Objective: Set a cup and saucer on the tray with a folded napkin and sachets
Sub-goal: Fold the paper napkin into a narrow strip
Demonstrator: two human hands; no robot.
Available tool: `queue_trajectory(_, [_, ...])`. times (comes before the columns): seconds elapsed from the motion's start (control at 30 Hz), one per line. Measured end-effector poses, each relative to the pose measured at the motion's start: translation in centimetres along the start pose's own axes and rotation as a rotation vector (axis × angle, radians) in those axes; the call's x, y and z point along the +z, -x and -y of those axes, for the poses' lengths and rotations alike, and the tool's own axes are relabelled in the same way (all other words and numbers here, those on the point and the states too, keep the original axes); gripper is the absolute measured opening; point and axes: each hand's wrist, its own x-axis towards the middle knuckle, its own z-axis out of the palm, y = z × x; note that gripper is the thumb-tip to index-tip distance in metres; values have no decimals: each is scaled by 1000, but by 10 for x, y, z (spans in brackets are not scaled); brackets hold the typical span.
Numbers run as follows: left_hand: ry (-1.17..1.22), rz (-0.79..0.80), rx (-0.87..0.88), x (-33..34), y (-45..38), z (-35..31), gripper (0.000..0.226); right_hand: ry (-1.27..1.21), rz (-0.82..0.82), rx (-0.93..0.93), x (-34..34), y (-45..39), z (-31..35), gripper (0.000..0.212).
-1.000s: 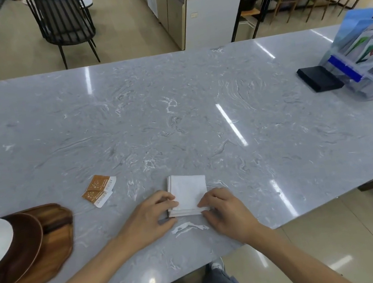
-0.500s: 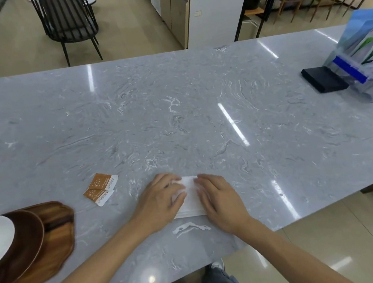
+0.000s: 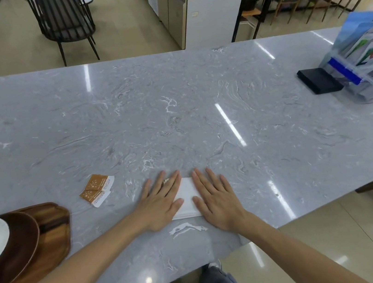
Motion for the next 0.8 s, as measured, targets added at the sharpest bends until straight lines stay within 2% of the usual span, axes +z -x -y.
queue_trajectory(0.07, [76, 33, 28, -3, -2, 7, 64, -42, 41, -15, -4, -1, -2, 66])
queue_trajectory(0.17, [269, -36, 30, -18, -9, 19, 59, -183, 108, 4, -20, -13, -9, 69])
queue_trajectory(0.23, [379, -65, -6, -31, -15, 23, 67, -224, 136, 40, -34, -25, -13, 71])
queue_trajectory(0.3, [390, -12, -20, -44, -22, 23, 75, -210, 200, 56, -48, -40, -15, 75])
queue_trajectory(0.43, [498, 122, -58, -61, -35, 23, 52, -181, 341, -7, -63, -62, -13, 66])
queue_trajectory(0.57, [419, 168, -71, -67, -38, 15, 39, -187, 384, -4, -70, -69, -6, 51])
queue_trajectory(0.67, [332, 45, -23, -64, -29, 11, 35, -260, 341, -23, -69, -59, -4, 37])
queue_trajectory(0.8, [337, -144, 43, -50, 2, 7, 28, -305, 177, -27, -63, -29, -3, 28])
